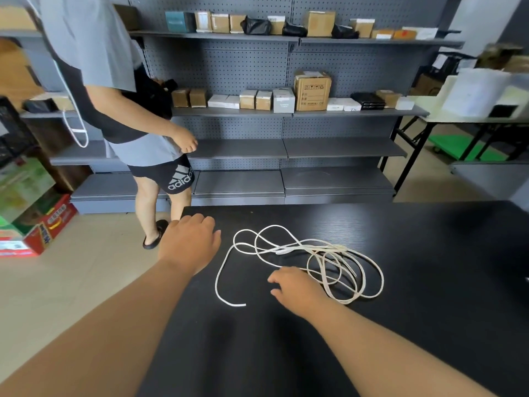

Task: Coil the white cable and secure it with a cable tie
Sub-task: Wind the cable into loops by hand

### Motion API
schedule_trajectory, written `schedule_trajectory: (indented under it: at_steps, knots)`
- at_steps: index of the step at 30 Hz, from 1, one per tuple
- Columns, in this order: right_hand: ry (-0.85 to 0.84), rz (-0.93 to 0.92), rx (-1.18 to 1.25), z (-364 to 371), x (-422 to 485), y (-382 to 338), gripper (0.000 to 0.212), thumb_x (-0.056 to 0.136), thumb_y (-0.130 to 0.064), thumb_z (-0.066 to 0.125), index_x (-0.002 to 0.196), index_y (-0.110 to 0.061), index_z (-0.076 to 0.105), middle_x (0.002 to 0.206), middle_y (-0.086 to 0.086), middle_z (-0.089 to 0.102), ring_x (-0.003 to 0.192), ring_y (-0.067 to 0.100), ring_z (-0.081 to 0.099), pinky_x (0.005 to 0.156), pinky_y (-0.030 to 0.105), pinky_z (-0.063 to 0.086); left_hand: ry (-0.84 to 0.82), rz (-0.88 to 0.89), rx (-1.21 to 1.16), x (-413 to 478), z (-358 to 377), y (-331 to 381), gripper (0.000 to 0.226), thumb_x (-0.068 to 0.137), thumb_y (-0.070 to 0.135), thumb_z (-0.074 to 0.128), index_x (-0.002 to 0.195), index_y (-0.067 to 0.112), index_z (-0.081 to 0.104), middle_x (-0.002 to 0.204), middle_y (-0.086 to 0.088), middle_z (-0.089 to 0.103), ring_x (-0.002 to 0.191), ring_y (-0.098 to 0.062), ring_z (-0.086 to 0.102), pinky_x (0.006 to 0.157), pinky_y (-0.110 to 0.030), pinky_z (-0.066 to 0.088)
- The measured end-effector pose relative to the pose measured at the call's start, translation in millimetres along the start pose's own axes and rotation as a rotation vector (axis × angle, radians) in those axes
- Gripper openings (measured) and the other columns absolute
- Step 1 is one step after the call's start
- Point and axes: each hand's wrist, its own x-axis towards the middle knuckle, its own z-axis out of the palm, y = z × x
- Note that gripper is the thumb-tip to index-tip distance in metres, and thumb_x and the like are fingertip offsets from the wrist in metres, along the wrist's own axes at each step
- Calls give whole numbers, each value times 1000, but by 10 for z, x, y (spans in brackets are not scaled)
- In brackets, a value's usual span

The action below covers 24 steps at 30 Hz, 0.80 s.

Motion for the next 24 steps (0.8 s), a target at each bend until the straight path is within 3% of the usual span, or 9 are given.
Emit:
schedule_trajectory:
  at_steps: [13, 21, 24]
  knots:
    - [-174, -24, -185, 501, 373, -641, 34, 93, -30, 50, 120, -10, 53, 124, 10, 54, 118, 29, 48, 93, 40, 43, -70, -11, 22, -93, 200, -427, 34, 96, 37, 34, 112, 17, 56, 112, -3, 61, 107, -26, 55, 90, -36, 38]
    - [-220, 29, -328, 734, 442, -714, 24, 93, -10, 49, 116, -5, 54, 122, 13, 57, 114, 31, 52, 89, 41, 46, -80, 9, 6, -130, 326, -646, 34, 96, 37, 34, 113, 18, 56, 113, -2, 61, 106, -25, 55, 90, -35, 39]
    - [-249, 78, -280, 692, 491, -749, 24, 92, -13, 52, 113, -6, 59, 120, 13, 60, 111, 33, 56, 89, 39, 48, -79, 26, -13, -120, 337, -661, 34, 97, 37, 33, 114, 18, 56, 113, -1, 61, 106, -24, 55, 90, -34, 39]
